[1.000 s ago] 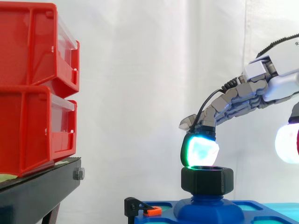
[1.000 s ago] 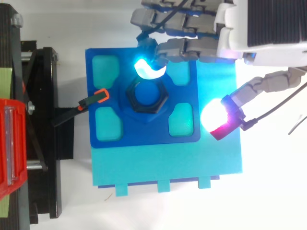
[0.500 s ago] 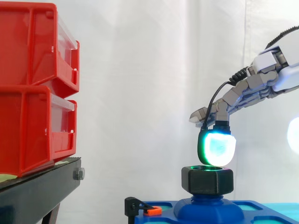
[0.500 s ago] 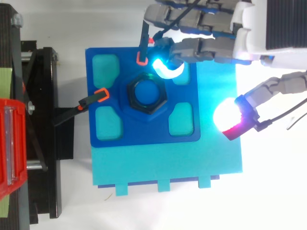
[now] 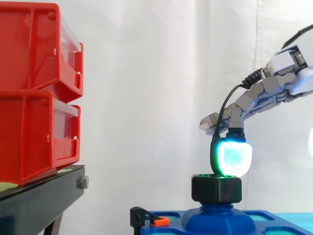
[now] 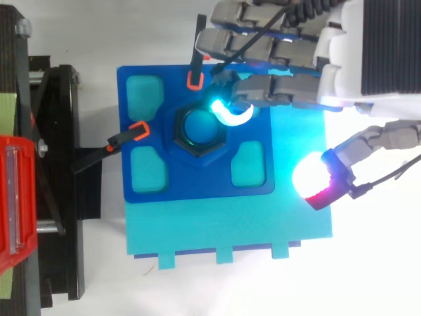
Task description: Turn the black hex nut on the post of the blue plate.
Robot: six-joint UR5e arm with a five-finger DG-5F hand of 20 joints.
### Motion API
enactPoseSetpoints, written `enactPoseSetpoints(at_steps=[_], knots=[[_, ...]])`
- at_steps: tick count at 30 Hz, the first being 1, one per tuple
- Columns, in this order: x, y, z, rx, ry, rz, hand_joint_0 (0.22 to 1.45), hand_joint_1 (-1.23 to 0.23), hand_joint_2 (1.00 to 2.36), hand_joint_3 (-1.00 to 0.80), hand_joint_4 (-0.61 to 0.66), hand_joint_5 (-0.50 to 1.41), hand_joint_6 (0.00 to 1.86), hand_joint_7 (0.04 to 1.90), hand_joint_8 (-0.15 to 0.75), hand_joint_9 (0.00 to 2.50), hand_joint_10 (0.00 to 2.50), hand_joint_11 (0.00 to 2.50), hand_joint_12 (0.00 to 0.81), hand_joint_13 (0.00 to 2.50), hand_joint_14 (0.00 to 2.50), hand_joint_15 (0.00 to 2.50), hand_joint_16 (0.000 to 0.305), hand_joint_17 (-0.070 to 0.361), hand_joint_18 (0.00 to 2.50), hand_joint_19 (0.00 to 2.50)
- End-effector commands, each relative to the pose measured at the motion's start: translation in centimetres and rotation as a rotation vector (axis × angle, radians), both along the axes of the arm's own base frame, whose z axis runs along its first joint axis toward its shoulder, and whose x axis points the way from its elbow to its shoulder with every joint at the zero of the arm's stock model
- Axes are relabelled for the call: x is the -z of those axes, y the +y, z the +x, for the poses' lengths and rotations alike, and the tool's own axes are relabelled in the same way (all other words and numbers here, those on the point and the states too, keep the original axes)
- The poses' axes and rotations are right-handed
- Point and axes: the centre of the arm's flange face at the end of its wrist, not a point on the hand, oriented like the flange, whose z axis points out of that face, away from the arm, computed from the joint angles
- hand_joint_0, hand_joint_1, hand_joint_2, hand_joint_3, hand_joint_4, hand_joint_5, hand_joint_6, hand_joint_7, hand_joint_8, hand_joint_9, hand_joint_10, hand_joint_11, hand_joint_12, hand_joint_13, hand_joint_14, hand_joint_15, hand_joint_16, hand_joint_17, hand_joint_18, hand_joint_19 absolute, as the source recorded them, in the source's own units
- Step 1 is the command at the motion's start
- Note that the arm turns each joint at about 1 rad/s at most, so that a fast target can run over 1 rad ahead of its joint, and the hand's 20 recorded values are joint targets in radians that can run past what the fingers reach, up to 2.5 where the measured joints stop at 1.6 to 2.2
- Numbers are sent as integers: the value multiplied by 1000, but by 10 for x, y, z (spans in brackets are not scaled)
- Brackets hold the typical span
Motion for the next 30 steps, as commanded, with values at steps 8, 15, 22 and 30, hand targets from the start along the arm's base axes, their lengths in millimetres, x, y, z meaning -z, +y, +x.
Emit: enactPoseSetpoints(at_steps=[8, 15, 22, 30], knots=[[-26, 2, -8, 4, -38, 7, 397, -697, 1000, -500, 131, -300, 502, 729, 158, 0, 0, 0, 336, 0, 0, 0, 50, 113, 0, 0], [-43, 3, 3, 28, -115, 58, 393, -666, 1000, -500, 134, -300, 502, 730, 163, 0, 0, 0, 338, 0, 0, 0, 51, 115, 0, 0], [-16, 8, 26, 20, -148, 87, 379, -754, 1000, -500, 132, -300, 502, 724, 160, 0, 0, 0, 338, 0, 0, 0, 52, 116, 0, 0], [-9, 12, 34, -3, -178, 96, 393, -961, 1000, -500, 72, -300, 502, 674, 133, 0, 0, 0, 324, 0, 0, 0, 49, 110, 0, 0]])
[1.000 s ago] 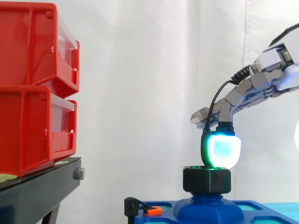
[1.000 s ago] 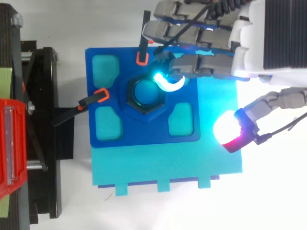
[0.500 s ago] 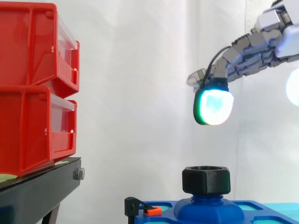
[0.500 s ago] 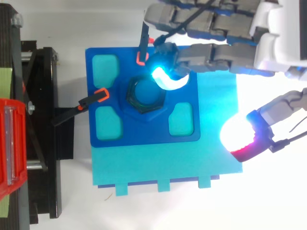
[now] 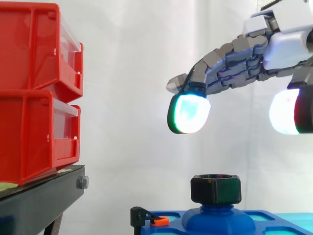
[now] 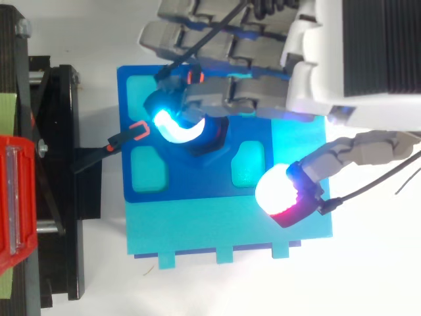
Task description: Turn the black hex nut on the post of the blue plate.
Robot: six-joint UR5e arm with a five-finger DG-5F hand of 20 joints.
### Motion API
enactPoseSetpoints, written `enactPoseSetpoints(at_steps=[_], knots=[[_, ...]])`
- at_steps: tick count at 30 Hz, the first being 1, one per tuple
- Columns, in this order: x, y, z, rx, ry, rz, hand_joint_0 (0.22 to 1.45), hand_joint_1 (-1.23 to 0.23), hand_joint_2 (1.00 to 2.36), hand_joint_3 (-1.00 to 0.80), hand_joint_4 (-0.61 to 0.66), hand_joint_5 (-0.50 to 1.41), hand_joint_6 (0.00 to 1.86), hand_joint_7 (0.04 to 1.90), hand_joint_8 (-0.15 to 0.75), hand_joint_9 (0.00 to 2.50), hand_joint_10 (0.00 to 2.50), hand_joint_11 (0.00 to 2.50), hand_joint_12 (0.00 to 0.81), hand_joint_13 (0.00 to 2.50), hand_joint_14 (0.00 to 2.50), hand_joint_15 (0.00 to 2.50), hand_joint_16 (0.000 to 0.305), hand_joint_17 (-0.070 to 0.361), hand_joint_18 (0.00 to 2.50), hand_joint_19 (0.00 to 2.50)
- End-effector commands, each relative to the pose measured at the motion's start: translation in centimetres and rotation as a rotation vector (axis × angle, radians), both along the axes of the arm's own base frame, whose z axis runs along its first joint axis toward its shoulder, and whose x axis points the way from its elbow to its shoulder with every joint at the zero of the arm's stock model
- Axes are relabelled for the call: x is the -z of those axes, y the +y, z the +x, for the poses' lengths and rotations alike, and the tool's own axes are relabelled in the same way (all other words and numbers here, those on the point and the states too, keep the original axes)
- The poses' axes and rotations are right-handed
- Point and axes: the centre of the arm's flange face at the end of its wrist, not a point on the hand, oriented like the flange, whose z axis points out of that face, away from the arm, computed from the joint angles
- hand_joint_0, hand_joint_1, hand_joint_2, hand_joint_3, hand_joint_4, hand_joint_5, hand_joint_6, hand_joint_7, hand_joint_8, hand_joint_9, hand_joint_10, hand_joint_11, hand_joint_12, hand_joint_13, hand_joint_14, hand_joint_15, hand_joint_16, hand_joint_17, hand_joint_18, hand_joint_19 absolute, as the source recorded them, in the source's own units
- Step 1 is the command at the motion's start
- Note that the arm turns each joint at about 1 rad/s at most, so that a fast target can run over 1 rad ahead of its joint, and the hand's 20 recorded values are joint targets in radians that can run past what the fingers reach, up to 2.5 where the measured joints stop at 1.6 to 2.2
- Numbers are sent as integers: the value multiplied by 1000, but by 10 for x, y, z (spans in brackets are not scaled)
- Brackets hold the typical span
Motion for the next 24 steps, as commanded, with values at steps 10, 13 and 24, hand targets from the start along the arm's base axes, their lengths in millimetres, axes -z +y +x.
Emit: enactPoseSetpoints(at_steps=[10, 13, 24], knots=[[30, -10, 13, -7, 4, 14, 468, -1039, 1000, -500, -73, -300, 501, 625, 88, 0, 0, 0, 292, 0, 0, 0, 43, 97, 0, 0], [39, -13, 16, -4, 13, 12, 476, -1039, 1000, -500, -85, -300, 501, 619, 84, 0, 0, 0, 288, 0, 0, 0, 42, 95, 0, 0], [47, -22, 22, -3, -15, 14, 451, -989, 1000, -500, -71, -300, 501, 623, 94, 0, 0, 0, 296, 0, 0, 0, 44, 99, 0, 0]])
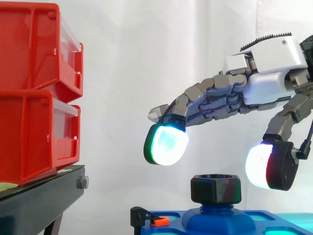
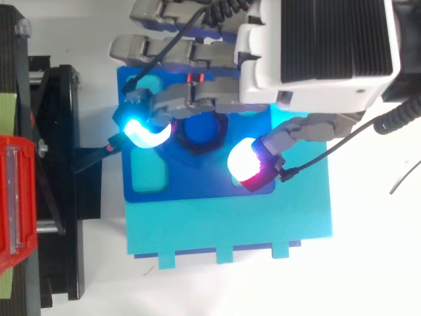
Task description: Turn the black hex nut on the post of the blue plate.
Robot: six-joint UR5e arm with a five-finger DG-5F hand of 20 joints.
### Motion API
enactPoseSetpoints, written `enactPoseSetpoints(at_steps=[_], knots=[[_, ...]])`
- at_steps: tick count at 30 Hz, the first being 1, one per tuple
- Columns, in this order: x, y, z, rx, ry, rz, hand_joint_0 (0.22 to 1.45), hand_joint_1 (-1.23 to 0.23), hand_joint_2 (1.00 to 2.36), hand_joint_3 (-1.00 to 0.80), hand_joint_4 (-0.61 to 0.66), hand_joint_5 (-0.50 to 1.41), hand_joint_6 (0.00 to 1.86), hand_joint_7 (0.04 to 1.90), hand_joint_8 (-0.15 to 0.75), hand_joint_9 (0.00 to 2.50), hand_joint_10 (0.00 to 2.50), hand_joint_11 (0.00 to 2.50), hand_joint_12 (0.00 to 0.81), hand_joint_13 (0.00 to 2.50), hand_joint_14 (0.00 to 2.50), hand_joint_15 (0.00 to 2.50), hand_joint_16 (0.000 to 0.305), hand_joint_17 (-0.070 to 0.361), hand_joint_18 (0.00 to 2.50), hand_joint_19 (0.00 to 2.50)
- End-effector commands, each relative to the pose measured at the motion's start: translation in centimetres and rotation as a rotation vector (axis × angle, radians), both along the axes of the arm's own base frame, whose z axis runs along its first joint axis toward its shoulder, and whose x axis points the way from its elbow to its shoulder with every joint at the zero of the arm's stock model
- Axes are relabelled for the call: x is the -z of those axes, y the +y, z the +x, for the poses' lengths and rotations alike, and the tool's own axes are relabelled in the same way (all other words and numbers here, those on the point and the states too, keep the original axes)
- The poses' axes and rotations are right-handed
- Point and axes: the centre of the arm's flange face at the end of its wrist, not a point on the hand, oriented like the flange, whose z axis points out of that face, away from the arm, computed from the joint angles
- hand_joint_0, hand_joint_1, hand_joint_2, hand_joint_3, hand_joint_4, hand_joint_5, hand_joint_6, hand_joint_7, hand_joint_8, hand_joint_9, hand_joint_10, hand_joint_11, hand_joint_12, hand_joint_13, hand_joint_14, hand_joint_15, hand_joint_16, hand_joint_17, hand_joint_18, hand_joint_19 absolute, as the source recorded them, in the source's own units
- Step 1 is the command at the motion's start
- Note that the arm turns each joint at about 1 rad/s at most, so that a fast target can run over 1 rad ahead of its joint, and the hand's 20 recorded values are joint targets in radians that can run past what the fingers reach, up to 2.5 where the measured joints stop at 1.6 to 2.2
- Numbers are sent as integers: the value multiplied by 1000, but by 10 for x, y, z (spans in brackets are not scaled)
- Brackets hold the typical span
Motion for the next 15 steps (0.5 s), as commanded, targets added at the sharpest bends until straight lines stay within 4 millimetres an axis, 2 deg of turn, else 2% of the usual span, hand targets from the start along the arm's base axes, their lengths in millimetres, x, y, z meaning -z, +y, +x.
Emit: enactPoseSetpoints(at_steps=[1, 8, 13, 15], knots=[[1, -3, 0, 4, -2, -1, 449, -981, 1000, -500, -67, -300, 501, 622, 94, 0, 0, 0, 297, 0, 0, 0, 44, 99, 0, 0], [2, -8, 0, 9, -1, -7, 445, -965, 1000, -500, -53, -300, 501, 627, 101, 0, 0, 0, 299, 0, 0, 0, 44, 100, 0, 0], [16, -12, 2, 3, 18, -4, 438, -953, 1000, -500, -32, -300, 501, 630, 106, 0, 0, 0, 302, 0, 0, 0, 45, 101, 0, 0], [16, -11, 2, -5, 18, 4, 443, -950, 1000, -500, -27, -300, 501, 628, 104, 0, 0, 0, 298, 0, 0, 0, 45, 100, 0, 0]])
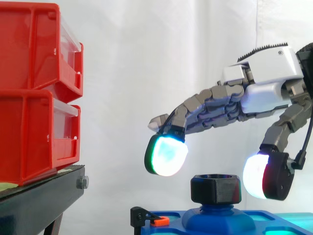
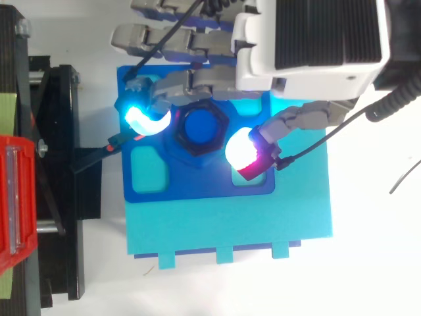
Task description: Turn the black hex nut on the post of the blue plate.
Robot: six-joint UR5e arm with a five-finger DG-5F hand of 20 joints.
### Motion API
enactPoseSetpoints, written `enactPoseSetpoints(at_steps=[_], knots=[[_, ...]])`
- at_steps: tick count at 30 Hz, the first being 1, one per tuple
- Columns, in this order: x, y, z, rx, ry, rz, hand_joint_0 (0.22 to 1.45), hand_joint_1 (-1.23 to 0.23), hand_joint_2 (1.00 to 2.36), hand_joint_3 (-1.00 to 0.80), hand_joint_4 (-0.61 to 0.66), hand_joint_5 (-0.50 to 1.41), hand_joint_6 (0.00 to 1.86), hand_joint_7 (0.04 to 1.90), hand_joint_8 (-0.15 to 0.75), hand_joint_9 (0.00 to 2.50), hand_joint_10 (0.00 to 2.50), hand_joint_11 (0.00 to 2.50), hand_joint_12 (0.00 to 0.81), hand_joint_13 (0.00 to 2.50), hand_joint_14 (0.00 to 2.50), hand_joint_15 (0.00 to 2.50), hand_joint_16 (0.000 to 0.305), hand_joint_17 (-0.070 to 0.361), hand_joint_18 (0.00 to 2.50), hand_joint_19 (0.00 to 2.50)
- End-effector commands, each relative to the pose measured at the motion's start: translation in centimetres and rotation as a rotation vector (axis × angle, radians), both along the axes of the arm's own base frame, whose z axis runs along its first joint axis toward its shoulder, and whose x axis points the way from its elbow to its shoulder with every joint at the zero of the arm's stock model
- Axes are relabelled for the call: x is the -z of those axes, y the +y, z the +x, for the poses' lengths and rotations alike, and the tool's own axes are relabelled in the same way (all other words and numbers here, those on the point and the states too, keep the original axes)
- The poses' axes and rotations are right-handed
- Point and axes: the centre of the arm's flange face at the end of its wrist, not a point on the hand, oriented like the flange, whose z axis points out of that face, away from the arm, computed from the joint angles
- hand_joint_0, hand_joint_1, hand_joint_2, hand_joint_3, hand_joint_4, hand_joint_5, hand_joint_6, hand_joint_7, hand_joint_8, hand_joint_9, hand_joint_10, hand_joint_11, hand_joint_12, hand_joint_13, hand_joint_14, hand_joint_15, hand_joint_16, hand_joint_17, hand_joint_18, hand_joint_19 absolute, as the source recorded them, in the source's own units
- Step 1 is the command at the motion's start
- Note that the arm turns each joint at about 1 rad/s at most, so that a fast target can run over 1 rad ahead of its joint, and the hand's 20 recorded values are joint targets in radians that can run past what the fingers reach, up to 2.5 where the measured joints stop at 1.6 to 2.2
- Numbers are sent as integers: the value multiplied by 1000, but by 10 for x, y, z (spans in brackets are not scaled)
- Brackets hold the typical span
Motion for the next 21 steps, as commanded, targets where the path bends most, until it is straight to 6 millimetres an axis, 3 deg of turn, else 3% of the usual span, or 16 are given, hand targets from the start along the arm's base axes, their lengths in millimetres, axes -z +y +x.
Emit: enactPoseSetpoints(at_steps=[1, 21], knots=[[4, -1, 1, -9, 4, 8, 448, -946, 1000, -500, -23, -300, 501, 631, 103, 0, 0, 0, 297, 0, 0, 0, 44, 100, 0, 0], [7, -4, -6, -39, 49, 17, 391, -788, 1000, -500, 108, -300, 502, 684, 147, 0, 0, 0, 327, 0, 0, 0, 49, 111, 0, 0]])
